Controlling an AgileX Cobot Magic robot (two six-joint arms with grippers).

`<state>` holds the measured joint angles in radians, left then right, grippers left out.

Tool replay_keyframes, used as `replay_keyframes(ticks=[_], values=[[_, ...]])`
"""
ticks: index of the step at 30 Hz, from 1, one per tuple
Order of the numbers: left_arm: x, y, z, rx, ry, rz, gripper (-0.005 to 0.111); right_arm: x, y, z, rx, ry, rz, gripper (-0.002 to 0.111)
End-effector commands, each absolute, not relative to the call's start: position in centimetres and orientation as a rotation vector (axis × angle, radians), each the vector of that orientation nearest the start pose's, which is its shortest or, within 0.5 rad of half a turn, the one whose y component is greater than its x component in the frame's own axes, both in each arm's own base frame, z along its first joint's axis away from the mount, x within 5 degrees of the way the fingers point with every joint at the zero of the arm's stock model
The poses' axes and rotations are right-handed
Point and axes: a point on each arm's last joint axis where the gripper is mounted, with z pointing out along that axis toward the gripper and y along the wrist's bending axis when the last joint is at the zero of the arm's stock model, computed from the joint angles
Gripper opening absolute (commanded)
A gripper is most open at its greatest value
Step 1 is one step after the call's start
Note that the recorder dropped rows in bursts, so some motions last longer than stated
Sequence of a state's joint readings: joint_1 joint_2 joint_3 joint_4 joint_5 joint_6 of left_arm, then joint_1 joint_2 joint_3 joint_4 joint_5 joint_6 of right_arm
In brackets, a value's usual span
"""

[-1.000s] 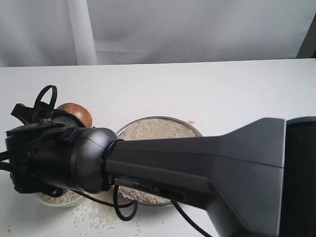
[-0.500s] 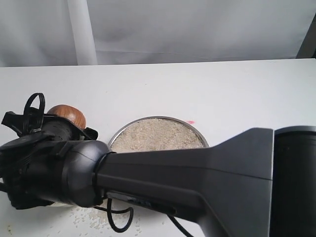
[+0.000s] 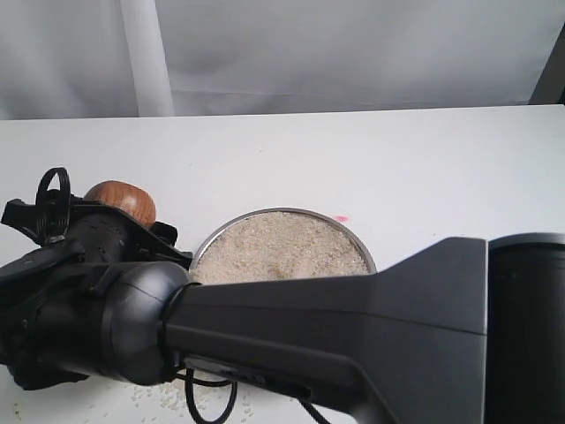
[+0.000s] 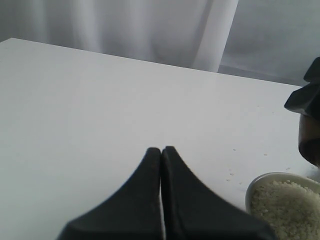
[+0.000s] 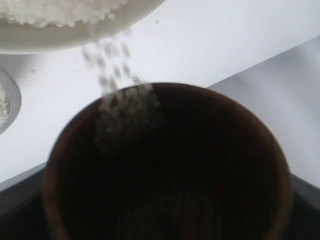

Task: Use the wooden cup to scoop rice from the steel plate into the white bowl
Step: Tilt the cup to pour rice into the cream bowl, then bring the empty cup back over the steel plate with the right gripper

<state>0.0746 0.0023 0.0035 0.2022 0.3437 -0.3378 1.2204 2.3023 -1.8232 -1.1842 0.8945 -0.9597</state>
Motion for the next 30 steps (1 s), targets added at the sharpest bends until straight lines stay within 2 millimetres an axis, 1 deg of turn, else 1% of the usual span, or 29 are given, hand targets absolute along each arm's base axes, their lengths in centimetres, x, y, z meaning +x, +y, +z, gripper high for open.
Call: replay_keyframes(ticks=[1, 5, 10, 16, 28, 30], values=[[5.3, 1.0, 18.3, -0.248, 1.797, -0.001, 0.0, 23.2, 44.8, 19.2, -2.411, 0.344, -1.337, 0.0], [5.3, 1.0, 18.3, -0.248, 1.797, -0.001, 0.0, 23.2, 44.7, 19.3, -2.409, 0.34, -1.374, 0.0], [5.3, 1.0, 18.3, -0.248, 1.797, -0.001, 0.0, 22.5, 45.0, 19.7, -2.389, 0.294, -1.432, 0.0], [5.3, 1.0, 18.3, -0.248, 1.797, -0.001, 0.0, 22.1, 45.2, 19.7, -2.387, 0.282, -1.431, 0.0], [5.3, 1.0, 18.3, -0.248, 1.797, -0.001, 0.0, 22.0, 45.1, 19.7, -2.378, 0.326, -1.433, 0.0], [5.3, 1.0, 18.3, -0.248, 1.797, -0.001, 0.0, 22.0, 45.1, 19.7, -2.36, 0.367, -1.418, 0.0]])
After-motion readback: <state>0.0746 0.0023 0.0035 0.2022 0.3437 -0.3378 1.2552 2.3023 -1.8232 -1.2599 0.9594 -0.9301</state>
